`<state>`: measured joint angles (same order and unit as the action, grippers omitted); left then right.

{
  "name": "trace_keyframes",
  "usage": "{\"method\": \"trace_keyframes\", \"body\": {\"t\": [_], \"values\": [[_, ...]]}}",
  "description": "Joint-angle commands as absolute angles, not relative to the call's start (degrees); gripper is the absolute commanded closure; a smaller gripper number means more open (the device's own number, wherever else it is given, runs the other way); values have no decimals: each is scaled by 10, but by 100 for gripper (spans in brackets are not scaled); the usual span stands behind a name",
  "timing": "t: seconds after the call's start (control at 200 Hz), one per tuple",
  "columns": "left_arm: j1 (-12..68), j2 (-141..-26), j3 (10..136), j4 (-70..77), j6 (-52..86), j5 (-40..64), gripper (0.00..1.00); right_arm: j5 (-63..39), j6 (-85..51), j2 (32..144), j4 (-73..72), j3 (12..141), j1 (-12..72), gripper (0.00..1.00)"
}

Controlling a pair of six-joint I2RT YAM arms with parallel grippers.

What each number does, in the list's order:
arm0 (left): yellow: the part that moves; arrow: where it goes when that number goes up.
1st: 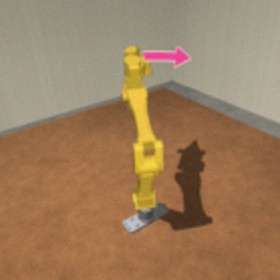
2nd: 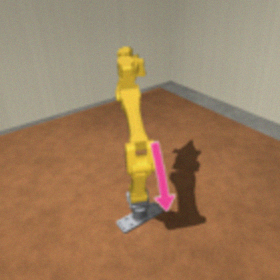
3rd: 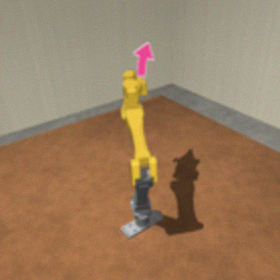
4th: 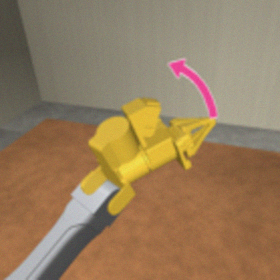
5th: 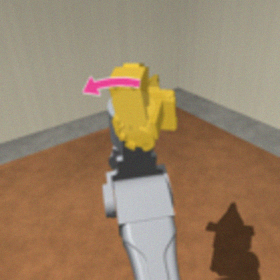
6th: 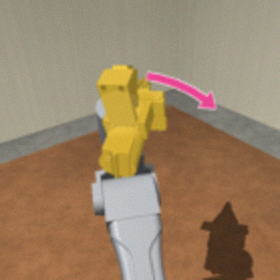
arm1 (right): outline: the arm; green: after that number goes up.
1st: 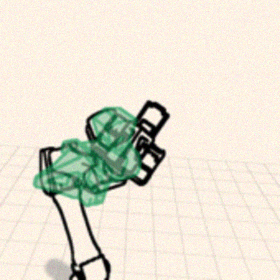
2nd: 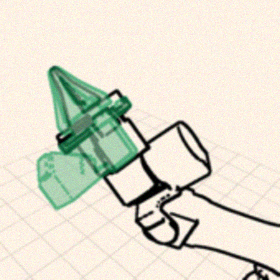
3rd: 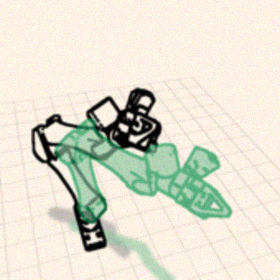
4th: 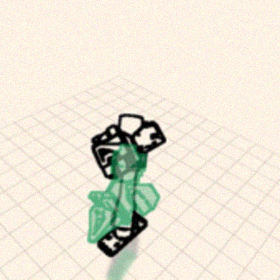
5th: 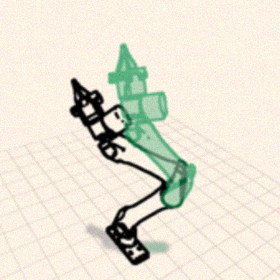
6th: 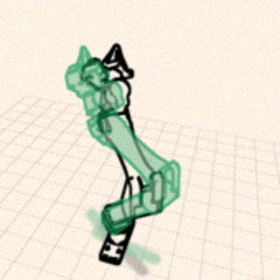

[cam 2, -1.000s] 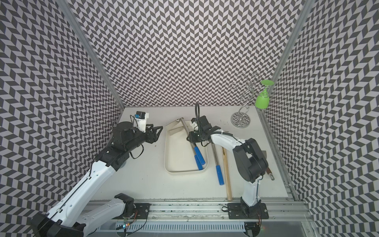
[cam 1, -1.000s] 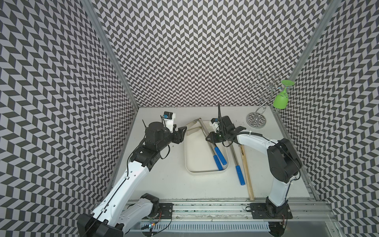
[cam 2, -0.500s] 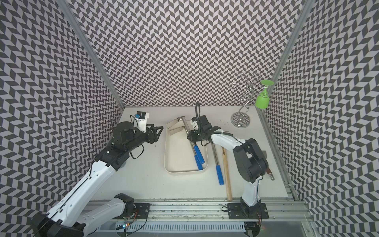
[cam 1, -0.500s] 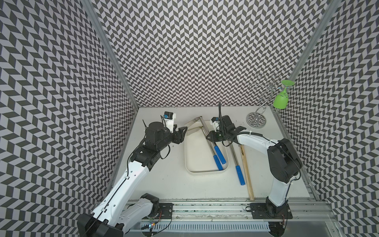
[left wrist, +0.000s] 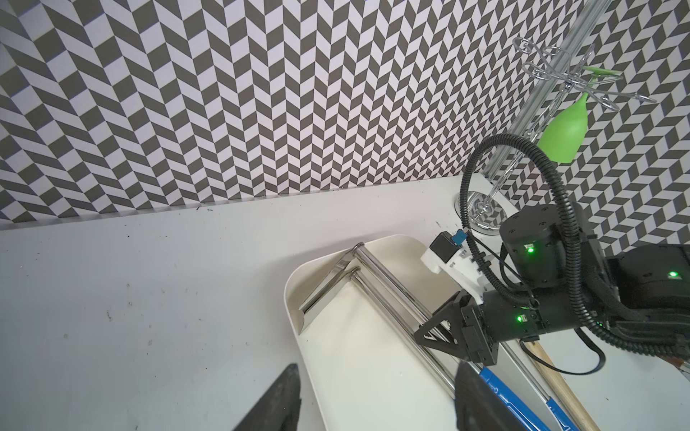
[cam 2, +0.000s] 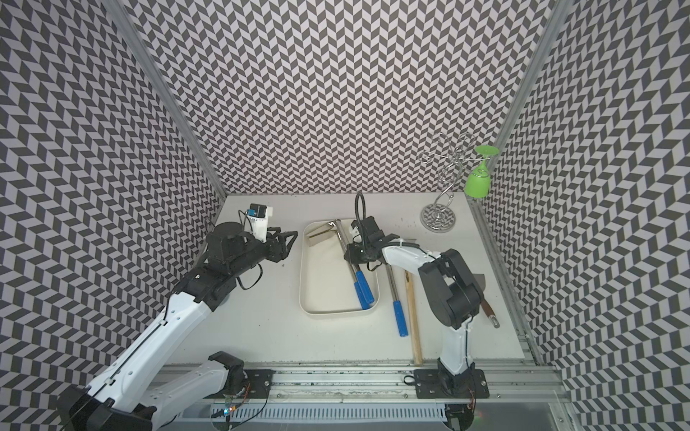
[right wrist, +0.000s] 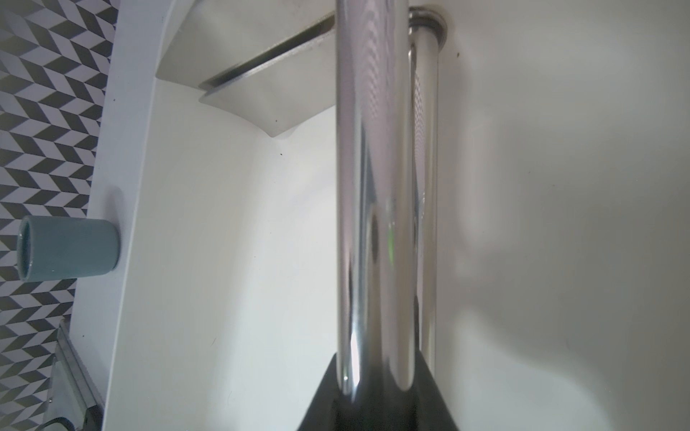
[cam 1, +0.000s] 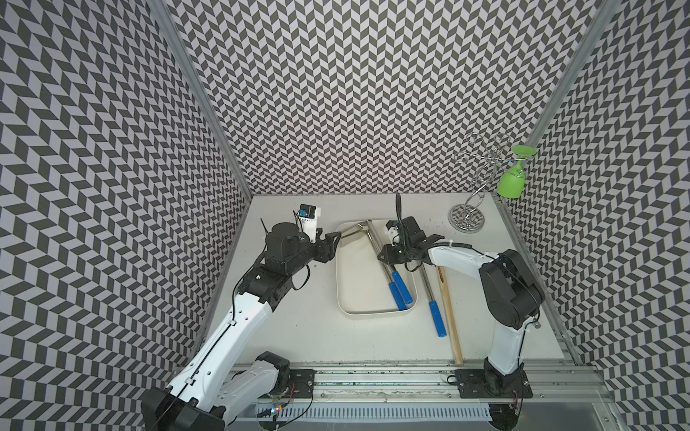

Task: Put the small hoe into the storage box
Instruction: Place the hoe in the storage box.

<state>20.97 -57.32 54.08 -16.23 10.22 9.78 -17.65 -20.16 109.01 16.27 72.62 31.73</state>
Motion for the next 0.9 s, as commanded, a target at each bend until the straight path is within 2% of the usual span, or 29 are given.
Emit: {"method": "trace_keyframes", "body": {"t": [0.0,0.441,0.896], "values": [[205,-571,537,-149,106,102,34,-171,-201,1091,115,725,320,99],[205,-573,537,-148,104,101,34,-159,-193,1098,139,733,319,56],[205,-575,537,-146,107,103,34,-140,-186,1088,158,746,319,53]]}}
